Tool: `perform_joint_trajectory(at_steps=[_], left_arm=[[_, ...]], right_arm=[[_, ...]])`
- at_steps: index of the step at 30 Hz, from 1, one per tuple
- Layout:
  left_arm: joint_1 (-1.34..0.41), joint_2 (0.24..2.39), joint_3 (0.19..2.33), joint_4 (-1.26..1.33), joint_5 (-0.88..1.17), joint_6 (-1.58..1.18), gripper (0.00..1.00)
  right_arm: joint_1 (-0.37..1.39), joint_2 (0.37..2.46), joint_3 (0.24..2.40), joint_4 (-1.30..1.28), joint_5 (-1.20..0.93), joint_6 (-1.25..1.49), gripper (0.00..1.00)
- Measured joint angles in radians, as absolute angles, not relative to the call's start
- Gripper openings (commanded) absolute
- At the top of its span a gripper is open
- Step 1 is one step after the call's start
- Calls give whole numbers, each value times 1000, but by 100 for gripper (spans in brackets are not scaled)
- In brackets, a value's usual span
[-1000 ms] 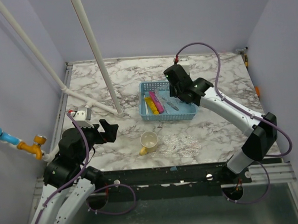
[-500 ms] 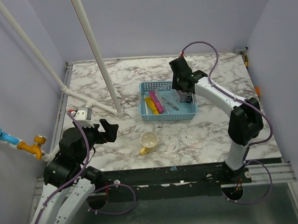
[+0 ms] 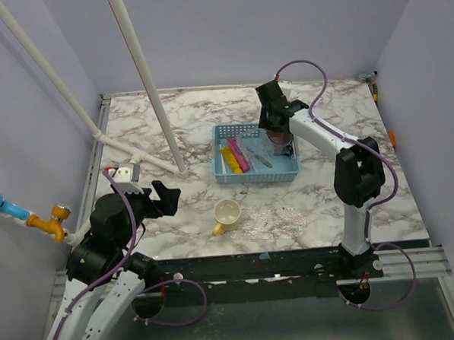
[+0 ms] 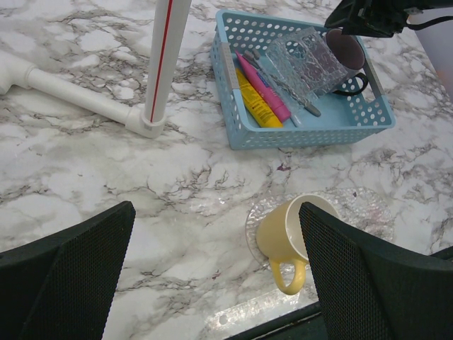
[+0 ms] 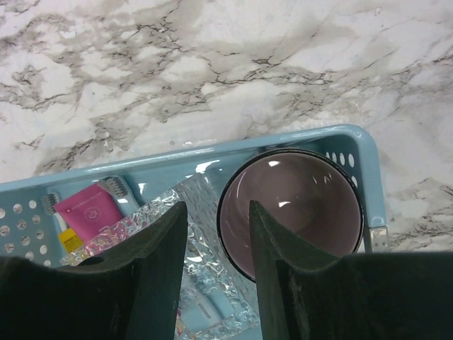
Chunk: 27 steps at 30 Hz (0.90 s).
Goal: Prepare toiletry sets of a toothbrush and toothpaste on the tray
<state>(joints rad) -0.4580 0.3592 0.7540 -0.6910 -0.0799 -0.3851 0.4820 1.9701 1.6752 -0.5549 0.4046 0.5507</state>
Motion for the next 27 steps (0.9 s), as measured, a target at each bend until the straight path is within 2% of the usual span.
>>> perform_joint_trajectory(at_steps=[11,27], left_arm=[[-458,366,754,-691,-80,-385,99],[-453,369,754,-691,-80,-385,99]], right_arm=[[451,2016,1684,-551,401,573,42],[450,2054,1684,-538,351,583,35]])
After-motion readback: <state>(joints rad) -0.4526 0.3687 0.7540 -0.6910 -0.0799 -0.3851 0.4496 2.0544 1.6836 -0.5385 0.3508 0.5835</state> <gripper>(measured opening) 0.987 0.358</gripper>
